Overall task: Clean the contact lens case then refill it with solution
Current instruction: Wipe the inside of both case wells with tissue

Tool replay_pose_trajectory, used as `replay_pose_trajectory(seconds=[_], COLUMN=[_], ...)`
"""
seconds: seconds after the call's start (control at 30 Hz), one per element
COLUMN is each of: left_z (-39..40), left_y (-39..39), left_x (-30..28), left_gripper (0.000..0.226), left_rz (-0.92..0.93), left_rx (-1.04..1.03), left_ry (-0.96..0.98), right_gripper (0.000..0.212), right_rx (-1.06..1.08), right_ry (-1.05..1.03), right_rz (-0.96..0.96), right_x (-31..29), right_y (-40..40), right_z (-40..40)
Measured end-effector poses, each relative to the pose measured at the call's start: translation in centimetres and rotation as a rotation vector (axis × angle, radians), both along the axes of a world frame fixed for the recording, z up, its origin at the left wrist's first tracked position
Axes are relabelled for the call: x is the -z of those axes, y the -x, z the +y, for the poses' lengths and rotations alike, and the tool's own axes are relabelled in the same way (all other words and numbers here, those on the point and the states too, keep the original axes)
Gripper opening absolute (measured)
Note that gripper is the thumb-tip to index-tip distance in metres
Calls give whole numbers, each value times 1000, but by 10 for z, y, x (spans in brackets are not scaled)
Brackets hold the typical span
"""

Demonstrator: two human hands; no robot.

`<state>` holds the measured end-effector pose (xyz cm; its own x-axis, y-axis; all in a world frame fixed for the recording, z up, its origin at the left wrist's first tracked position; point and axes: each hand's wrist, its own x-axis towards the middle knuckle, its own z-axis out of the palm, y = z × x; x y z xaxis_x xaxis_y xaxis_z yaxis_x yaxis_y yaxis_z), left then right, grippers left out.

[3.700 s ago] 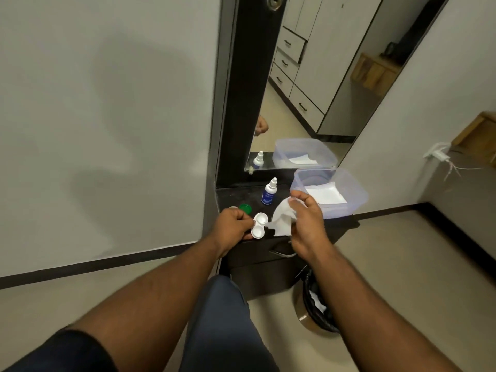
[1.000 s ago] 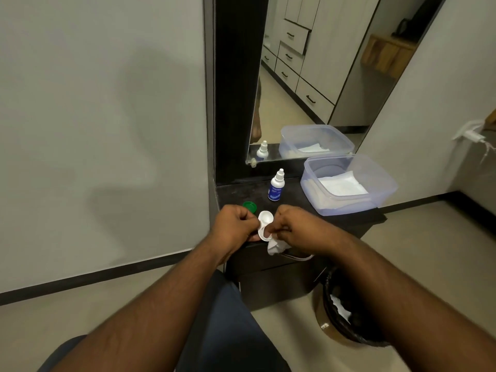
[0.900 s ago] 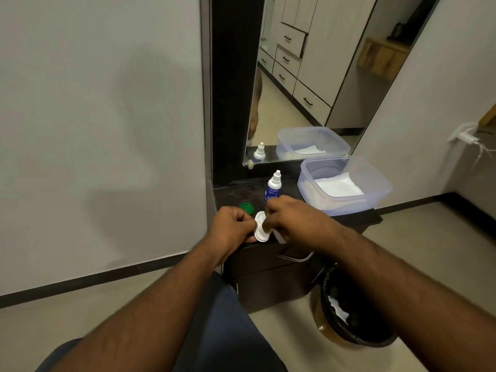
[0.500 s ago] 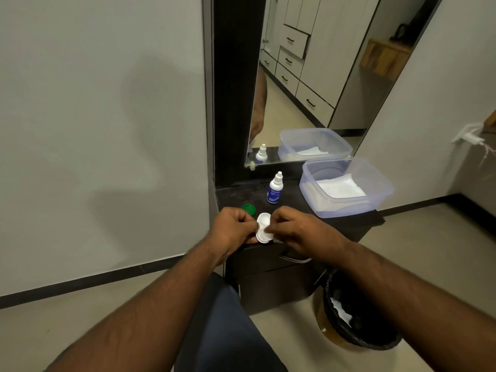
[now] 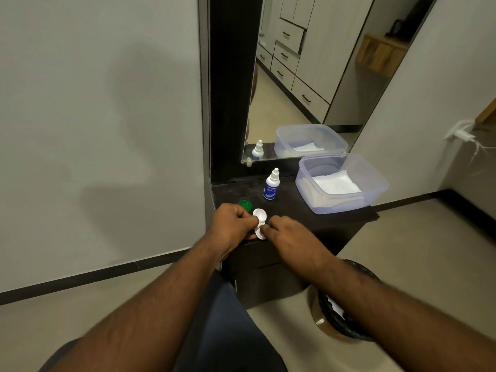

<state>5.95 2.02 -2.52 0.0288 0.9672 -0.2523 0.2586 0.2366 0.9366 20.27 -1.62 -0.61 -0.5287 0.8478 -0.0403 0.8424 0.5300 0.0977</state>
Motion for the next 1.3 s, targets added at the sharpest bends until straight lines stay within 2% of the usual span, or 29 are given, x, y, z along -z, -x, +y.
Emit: replay_pose_trajectory(seconds=[0.1,0.13,0.23,0.27,0.33,0.47,0.57,0.67,0.83,1.07,1.2,1.27,1.3], left_z=[1,2,2,2,2,3,2,1,1,1,0,0,0], left_y=[0,0,2,3,4,5,5,5,6,1,1,2,4], left_x=[2,2,1,1,3,5,3,-1,-9,-11,-12,-12,-12], left_gripper=[18,17,9,8,13,14,13,13,6,16,19,19,18], left_rz=[-34,-56,-92,-99,-126,-160,-210,-296,-395,-449,-420,-419,-418], left_rx=[-14,-18,-17,-12,-3,-4,-15,-39,0,-24,-28,-16,-13], left_ry=[22,35,58,65,71,95,114,162,220,313,348,354,356], right_gripper=[31,27,21,22,23,24,21,20,17,12,17,21,25], right_rx=[310,459,861,928,947,874,879,777,655,546,410,212,52], right_ry=[82,172,700,813,817,803,810,687,604,530,326,167,65], right_rz=[315,549,1557,1800,2047,2322,2313,2063,1677,1428,1027,805,627], right_x=[12,13,13,13,13,13,12,12,10,9,7,3,1], right_y=[18,20,14,8,-5,-16,-12,-6,-1,-4,-13,-20,-22], right_z=[-10,-10,-7,-10,-15,-22,-17,-8,0,6,13,15,16])
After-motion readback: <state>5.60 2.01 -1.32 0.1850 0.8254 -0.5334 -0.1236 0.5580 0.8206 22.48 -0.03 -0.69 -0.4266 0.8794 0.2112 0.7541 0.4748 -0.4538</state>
